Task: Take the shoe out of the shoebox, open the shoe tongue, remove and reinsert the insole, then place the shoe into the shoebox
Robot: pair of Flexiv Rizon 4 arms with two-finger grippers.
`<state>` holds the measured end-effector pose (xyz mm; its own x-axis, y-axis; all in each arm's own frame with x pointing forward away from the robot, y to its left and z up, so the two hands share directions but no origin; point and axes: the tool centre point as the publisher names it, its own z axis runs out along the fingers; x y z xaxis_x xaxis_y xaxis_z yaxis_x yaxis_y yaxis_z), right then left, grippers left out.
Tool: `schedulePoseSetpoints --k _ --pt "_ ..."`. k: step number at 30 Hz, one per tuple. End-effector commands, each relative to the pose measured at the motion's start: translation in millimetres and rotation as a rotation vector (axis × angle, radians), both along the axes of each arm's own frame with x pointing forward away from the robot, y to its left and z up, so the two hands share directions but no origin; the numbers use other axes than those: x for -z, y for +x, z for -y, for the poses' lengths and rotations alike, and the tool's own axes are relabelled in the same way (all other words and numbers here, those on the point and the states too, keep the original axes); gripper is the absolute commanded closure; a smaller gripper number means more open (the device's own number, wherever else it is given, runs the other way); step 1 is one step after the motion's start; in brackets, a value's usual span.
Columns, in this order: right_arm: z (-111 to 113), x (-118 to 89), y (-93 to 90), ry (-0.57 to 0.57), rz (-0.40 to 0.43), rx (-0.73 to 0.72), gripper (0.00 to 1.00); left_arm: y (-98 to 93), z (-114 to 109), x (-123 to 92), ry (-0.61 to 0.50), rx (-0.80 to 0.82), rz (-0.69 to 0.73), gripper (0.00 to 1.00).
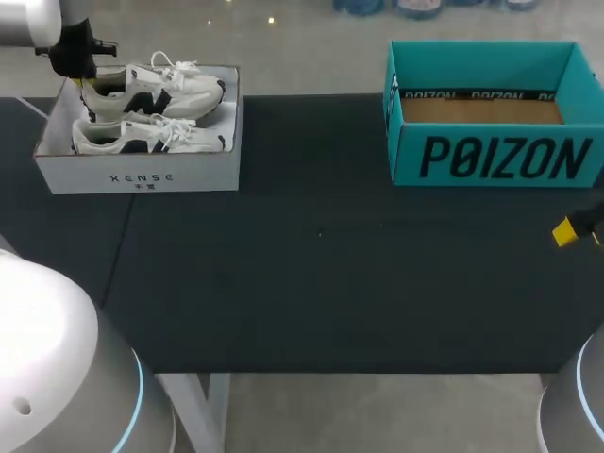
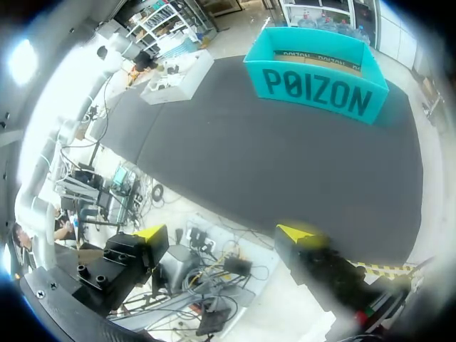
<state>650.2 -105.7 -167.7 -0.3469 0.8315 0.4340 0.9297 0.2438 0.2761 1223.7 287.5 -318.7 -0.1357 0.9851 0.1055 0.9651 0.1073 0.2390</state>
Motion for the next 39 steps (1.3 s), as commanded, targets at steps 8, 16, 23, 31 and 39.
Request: schedulePoseSetpoints --k 8,16,23,31,39 --pt "-0.3 0.5 1.7 -0.003 -0.004 0.000 0.00 9.2 2.5 -0.1 0.004 0.012 -0.002 1.00" --pt "-0.3 0.5 1.7 -0.003 -0.004 0.000 0.00 7.0 10.8 15.3 0.009 0.024 -0.033 1.00" --pt "-0.3 0.5 1.7 -0.003 -0.004 0.000 0.00 6.7 10.6 25.5 0.013 0.031 -0.057 1.00" --pt "-0.3 0.5 1.7 -0.003 -0.004 0.000 0.00 3.3 6.8 17.9 0.015 0.033 -0.016 0.00" --pt "-0.3 0.5 1.7 -0.003 -0.004 0.000 0.00 -14.4 18.3 -26.9 -0.027 0.033 0.082 0.00"
